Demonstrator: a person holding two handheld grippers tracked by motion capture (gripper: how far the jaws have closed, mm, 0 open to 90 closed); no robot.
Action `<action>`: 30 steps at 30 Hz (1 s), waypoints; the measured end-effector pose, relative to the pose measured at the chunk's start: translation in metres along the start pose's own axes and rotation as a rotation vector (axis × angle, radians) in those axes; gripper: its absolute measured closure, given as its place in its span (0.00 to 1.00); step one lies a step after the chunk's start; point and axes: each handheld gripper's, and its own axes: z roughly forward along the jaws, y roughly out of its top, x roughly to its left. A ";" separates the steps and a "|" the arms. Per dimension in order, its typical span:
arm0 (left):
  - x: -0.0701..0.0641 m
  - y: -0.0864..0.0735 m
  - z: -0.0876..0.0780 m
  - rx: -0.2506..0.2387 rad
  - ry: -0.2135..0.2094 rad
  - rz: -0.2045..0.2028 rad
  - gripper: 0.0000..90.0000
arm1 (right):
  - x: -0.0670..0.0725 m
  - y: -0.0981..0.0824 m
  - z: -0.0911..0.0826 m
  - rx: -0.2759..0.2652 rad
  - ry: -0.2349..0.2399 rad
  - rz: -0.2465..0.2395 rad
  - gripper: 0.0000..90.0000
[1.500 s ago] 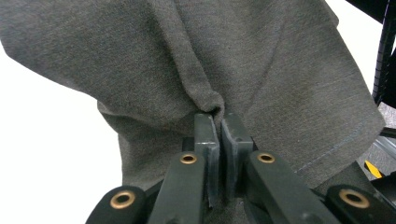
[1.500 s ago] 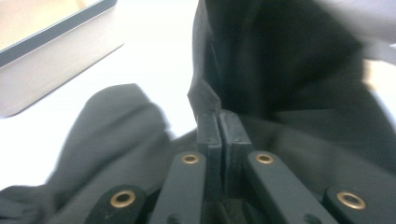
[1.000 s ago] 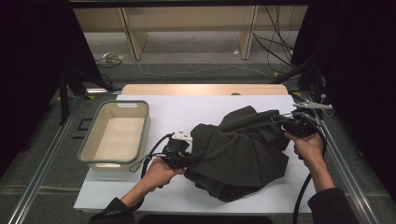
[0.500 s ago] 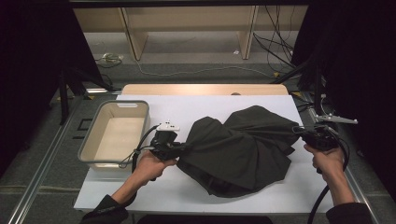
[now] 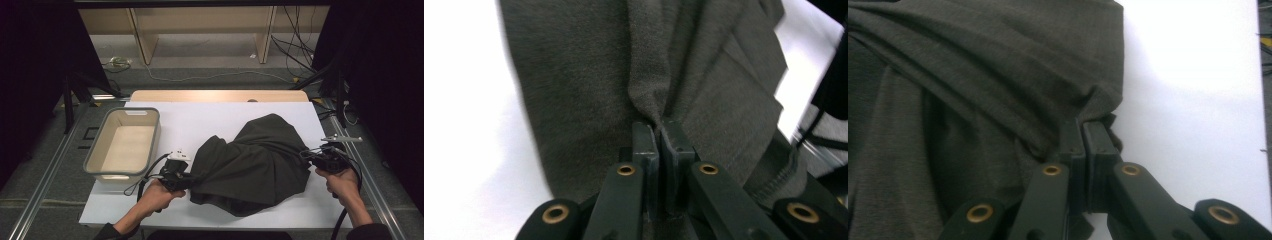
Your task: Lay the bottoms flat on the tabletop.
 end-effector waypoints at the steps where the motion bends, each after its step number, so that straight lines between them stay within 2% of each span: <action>1: -0.003 -0.001 0.002 0.013 -0.013 0.010 0.96 | 0.001 0.002 -0.001 0.000 0.001 0.001 0.96; 3: -0.008 -0.003 0.008 0.033 -0.017 0.025 0.96 | 0.006 0.009 -0.004 -0.016 -0.029 -0.019 0.84; 5: -0.009 -0.003 0.012 0.046 -0.021 0.031 0.96 | 0.010 0.018 -0.009 -0.047 -0.040 -0.037 0.65; 9: -0.007 -0.003 0.013 0.042 -0.023 0.016 0.95 | 0.018 0.037 -0.015 -0.106 0.010 -0.026 0.48; 12: -0.005 -0.001 0.012 0.041 -0.030 0.019 0.93 | 0.029 0.049 -0.015 -0.129 0.027 -0.043 0.43; 14: -0.003 0.003 0.008 0.026 -0.015 0.032 0.88 | 0.037 0.056 -0.016 -0.139 0.042 -0.058 0.41; 18: 0.002 0.016 -0.003 -0.038 0.005 0.012 0.69 | 0.049 0.067 -0.014 -0.155 0.067 -0.086 0.38; 20: 0.005 0.024 -0.009 -0.061 0.024 0.005 0.58 | 0.054 0.072 -0.010 -0.150 0.088 -0.103 0.37; 23: 0.009 0.038 -0.013 -0.092 0.062 -0.018 0.47 | 0.064 0.076 -0.001 -0.128 0.111 -0.130 0.34; 26: 0.014 0.051 -0.010 -0.097 0.090 -0.037 0.39 | 0.071 0.080 0.008 -0.106 0.136 -0.147 0.32; 28: 0.018 0.058 -0.005 -0.090 0.106 -0.048 0.34 | 0.075 0.082 0.013 -0.086 0.163 -0.157 0.30; 30: 0.021 0.064 0.002 -0.081 0.116 -0.064 0.30 | 0.079 0.085 0.019 -0.075 0.170 -0.165 0.29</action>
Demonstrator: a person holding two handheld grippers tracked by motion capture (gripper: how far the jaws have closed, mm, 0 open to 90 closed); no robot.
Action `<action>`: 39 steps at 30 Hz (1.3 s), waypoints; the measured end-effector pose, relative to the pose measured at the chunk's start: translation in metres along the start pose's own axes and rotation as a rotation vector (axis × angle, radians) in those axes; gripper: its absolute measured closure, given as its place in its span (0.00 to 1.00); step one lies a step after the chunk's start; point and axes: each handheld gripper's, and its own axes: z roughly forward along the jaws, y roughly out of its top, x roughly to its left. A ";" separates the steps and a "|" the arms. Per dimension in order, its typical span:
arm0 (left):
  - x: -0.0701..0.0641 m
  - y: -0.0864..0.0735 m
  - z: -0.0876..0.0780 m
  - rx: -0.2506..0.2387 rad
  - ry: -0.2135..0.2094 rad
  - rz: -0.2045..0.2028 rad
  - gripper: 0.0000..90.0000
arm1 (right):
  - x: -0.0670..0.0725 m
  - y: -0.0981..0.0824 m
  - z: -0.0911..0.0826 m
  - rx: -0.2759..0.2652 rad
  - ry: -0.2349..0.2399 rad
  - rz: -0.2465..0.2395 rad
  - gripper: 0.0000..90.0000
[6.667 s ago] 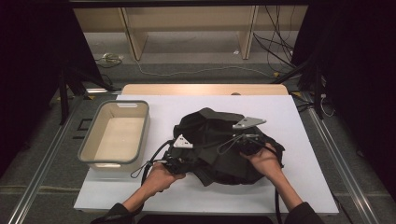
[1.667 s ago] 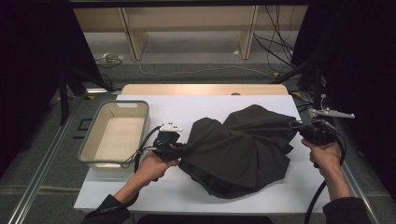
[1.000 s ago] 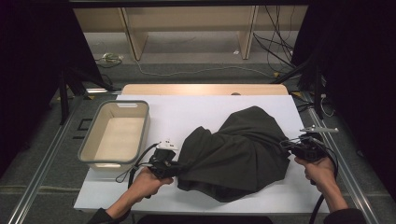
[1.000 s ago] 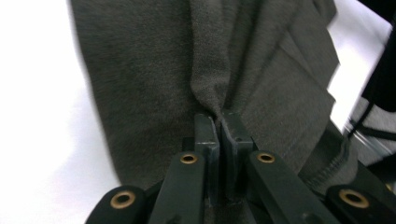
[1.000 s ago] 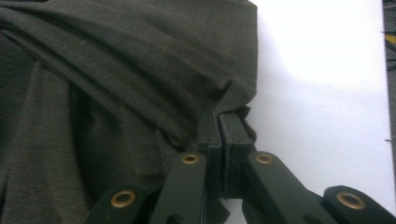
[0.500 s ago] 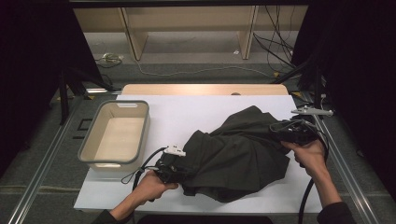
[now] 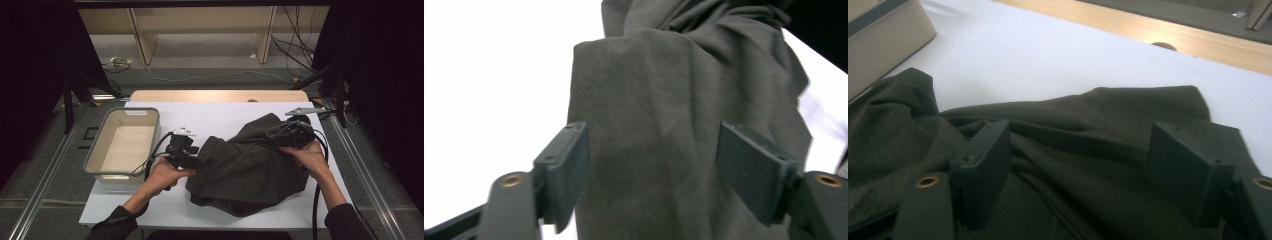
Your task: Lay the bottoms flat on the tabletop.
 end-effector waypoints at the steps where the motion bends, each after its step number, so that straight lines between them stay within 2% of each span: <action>1: 0.001 0.002 0.004 0.005 0.003 -0.006 0.28 | 0.001 0.001 0.004 0.008 0.009 -0.003 0.28; 4: 0.005 0.008 0.017 0.022 0.013 -0.022 0.24 | 0.005 0.003 0.015 0.031 0.019 -0.018 0.26; 8: 0.011 0.011 0.035 0.055 -0.020 -0.053 0.22 | 0.011 0.004 0.027 0.056 0.043 -0.047 0.24; 10: 0.009 0.009 0.042 0.068 -0.062 -0.059 0.25 | 0.014 0.005 0.033 0.070 0.052 -0.058 0.24; 11: 0.008 0.008 0.043 0.065 -0.087 -0.054 0.31 | 0.015 0.005 0.036 0.078 0.054 -0.066 0.24; 13: 0.003 0.005 0.044 0.067 -0.113 -0.031 0.52 | 0.018 0.005 0.041 0.099 0.047 -0.085 0.24; 16: -0.005 0.002 0.044 0.089 -0.109 0.006 0.77 | 0.019 0.003 0.049 0.131 0.045 -0.100 0.26; 19: -0.011 0.000 0.043 0.093 -0.110 0.019 0.94 | 0.018 0.000 0.054 0.155 0.054 -0.089 0.35; 20: -0.012 0.000 0.042 0.093 -0.113 0.022 0.96 | 0.017 0.000 0.055 0.160 0.058 -0.087 0.39; 22: -0.012 -0.001 0.040 0.088 -0.117 0.024 0.97 | 0.018 -0.002 0.055 0.165 0.079 -0.084 0.56; 25: -0.014 -0.002 0.037 0.077 -0.127 0.030 0.98 | 0.019 -0.002 0.055 0.182 0.073 -0.093 0.80; 27: -0.015 -0.002 0.033 0.070 -0.126 0.039 0.98 | 0.020 -0.002 0.055 0.183 0.071 -0.098 0.90; 31: -0.014 0.001 0.026 0.038 -0.132 0.042 0.98 | 0.018 0.005 0.046 0.146 0.072 -0.096 0.93; 35: -0.014 0.009 0.015 0.000 -0.140 0.043 0.98 | 0.006 0.012 0.030 0.088 0.094 -0.033 0.93; 39: -0.017 0.014 0.007 -0.020 -0.133 0.061 0.98 | -0.001 0.012 0.022 0.068 0.083 -0.011 0.94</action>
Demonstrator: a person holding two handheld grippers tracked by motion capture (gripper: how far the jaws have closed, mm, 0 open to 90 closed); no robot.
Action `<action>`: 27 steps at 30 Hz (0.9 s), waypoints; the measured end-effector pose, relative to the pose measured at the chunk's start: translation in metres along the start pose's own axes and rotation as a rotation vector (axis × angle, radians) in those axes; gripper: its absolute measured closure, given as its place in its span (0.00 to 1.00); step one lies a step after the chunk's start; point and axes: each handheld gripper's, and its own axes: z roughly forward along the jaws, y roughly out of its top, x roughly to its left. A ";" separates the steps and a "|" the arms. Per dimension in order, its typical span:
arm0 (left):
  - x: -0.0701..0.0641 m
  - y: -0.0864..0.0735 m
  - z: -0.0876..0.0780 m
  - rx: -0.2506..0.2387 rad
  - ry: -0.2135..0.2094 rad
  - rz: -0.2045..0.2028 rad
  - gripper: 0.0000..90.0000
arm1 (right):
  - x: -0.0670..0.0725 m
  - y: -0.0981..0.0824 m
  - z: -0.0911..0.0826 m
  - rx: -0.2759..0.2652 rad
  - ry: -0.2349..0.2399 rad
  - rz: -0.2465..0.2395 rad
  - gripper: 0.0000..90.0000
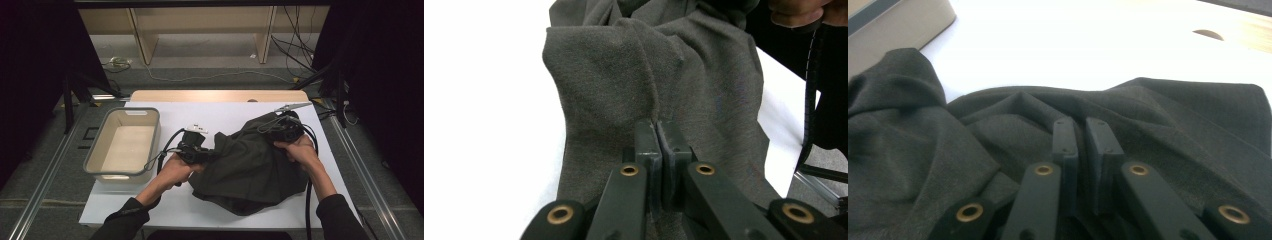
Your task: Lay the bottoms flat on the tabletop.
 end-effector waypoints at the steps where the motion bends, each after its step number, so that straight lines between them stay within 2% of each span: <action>1: 0.000 0.001 -0.001 -0.008 0.001 -0.002 0.98 | -0.001 0.000 -0.002 -0.003 -0.004 0.007 0.94; 6: 0.000 0.006 -0.006 -0.034 0.000 -0.004 0.98 | -0.009 0.001 -0.017 -0.053 -0.042 0.042 0.95; 10: -0.002 0.013 -0.015 -0.068 -0.006 0.004 0.98 | -0.016 0.002 -0.034 -0.109 -0.096 0.075 0.96; 13: -0.003 0.013 -0.020 -0.074 -0.006 0.012 0.99 | -0.021 -0.002 -0.047 -0.143 -0.133 0.096 0.96; 17: -0.001 0.001 -0.022 -0.042 -0.007 0.016 0.99 | -0.025 -0.019 -0.059 -0.122 -0.137 0.108 0.96; 22: 0.003 -0.024 -0.026 0.001 0.002 0.011 0.98 | -0.022 -0.047 -0.062 -0.066 -0.152 0.104 0.96; 27: 0.011 -0.037 -0.039 0.001 0.025 -0.016 0.98 | -0.017 -0.067 -0.062 -0.033 -0.135 0.107 0.97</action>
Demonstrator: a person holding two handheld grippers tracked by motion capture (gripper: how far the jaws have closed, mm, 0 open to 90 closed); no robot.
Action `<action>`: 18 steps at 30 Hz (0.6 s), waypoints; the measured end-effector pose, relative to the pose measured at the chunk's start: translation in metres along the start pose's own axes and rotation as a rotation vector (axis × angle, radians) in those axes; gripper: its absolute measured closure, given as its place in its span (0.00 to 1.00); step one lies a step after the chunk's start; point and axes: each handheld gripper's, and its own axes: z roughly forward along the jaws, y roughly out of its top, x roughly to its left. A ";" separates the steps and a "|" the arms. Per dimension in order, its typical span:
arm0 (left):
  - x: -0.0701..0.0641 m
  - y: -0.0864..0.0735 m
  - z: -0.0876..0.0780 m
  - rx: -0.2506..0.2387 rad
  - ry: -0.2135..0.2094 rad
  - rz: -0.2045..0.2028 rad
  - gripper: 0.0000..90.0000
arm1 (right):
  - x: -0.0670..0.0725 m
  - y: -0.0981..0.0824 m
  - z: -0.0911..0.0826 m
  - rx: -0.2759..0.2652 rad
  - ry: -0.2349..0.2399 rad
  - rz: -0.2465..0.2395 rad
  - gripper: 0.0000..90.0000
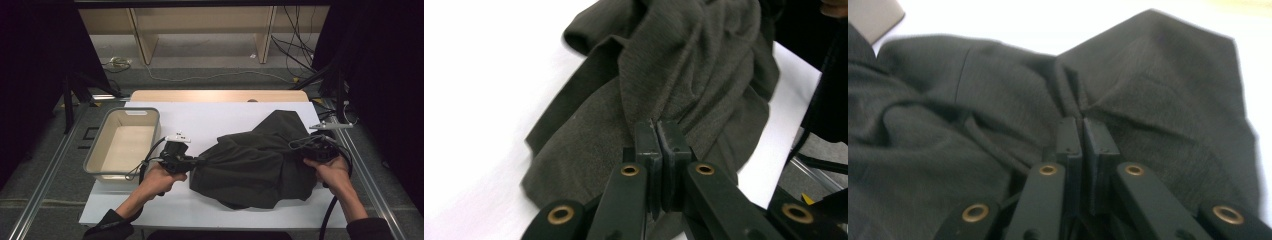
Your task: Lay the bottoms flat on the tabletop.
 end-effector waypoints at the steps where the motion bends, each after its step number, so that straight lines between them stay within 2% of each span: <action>1: 0.002 -0.001 -0.003 -0.005 0.004 -0.002 0.99 | 0.002 -0.003 0.000 0.007 -0.002 -0.009 0.97; 5: 0.008 -0.004 -0.012 -0.022 0.017 -0.014 0.99 | 0.005 -0.006 -0.007 0.005 -0.001 -0.016 0.97; 8: 0.011 -0.005 -0.016 -0.032 0.026 -0.024 0.99 | 0.004 -0.005 -0.015 -0.021 -0.029 -0.031 0.97; 14: 0.018 -0.008 -0.021 -0.043 0.041 -0.039 0.99 | -0.018 0.000 -0.038 -0.108 -0.085 0.041 0.97; 16: 0.020 -0.009 -0.019 -0.039 0.038 -0.050 0.98 | -0.024 -0.003 -0.040 -0.115 -0.098 0.061 0.97; 18: 0.020 -0.011 -0.013 -0.002 0.020 -0.061 0.98 | -0.025 -0.006 -0.034 -0.098 -0.099 0.062 0.97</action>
